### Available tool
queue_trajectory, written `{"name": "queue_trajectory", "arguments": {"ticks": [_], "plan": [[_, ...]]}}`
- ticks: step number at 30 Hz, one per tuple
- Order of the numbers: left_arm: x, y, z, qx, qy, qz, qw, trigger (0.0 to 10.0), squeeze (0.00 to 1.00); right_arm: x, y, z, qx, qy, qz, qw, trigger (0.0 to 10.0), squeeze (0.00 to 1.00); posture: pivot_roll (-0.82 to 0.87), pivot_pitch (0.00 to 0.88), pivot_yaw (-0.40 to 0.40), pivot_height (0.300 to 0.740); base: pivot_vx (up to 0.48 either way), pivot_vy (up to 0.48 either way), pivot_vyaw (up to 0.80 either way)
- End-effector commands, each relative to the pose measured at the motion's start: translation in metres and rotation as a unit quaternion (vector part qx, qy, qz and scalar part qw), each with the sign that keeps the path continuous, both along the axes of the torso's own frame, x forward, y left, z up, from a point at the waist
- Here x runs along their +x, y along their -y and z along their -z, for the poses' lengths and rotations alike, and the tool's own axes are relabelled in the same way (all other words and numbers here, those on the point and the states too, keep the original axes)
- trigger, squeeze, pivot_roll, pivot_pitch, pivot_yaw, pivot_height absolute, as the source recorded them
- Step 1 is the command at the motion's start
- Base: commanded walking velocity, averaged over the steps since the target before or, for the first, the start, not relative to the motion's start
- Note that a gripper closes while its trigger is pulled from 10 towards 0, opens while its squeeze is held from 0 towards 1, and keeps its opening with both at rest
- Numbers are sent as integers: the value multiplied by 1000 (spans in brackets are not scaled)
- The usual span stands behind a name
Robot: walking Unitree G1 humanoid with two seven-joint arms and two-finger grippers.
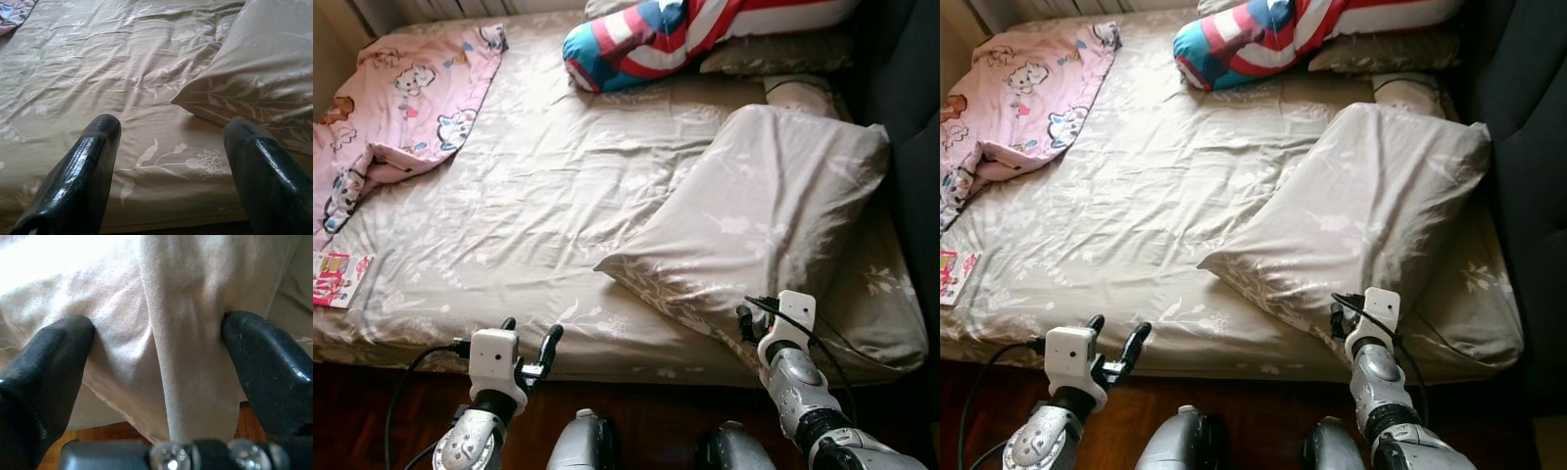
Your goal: Clean up the room
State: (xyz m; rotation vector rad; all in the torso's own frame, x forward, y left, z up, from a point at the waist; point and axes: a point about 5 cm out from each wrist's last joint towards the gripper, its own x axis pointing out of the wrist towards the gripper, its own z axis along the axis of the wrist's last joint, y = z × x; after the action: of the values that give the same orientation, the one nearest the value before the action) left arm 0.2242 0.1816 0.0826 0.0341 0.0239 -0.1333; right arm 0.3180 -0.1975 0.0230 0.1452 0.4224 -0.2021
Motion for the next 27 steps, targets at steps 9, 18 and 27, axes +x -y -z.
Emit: {"name": "queue_trajectory", "arguments": {"ticks": [9,18,27], "plan": [[-13,-5,-14,5,-12,0,1000,10000,0,-2,-4,4,10,-14,8,1000,10000,0,142,365,155,665,0,0,0],[-17,-3,-26,4,-14,6,1000,10000,0,-4,-4,7,23,-23,20,999,10000,0,159,390,170,665,0,0,0],[-21,-2,-28,2,-23,7,1000,10000,0,-8,-7,13,38,-35,16,999,0,0,160,401,171,665,0,0,0]]}}
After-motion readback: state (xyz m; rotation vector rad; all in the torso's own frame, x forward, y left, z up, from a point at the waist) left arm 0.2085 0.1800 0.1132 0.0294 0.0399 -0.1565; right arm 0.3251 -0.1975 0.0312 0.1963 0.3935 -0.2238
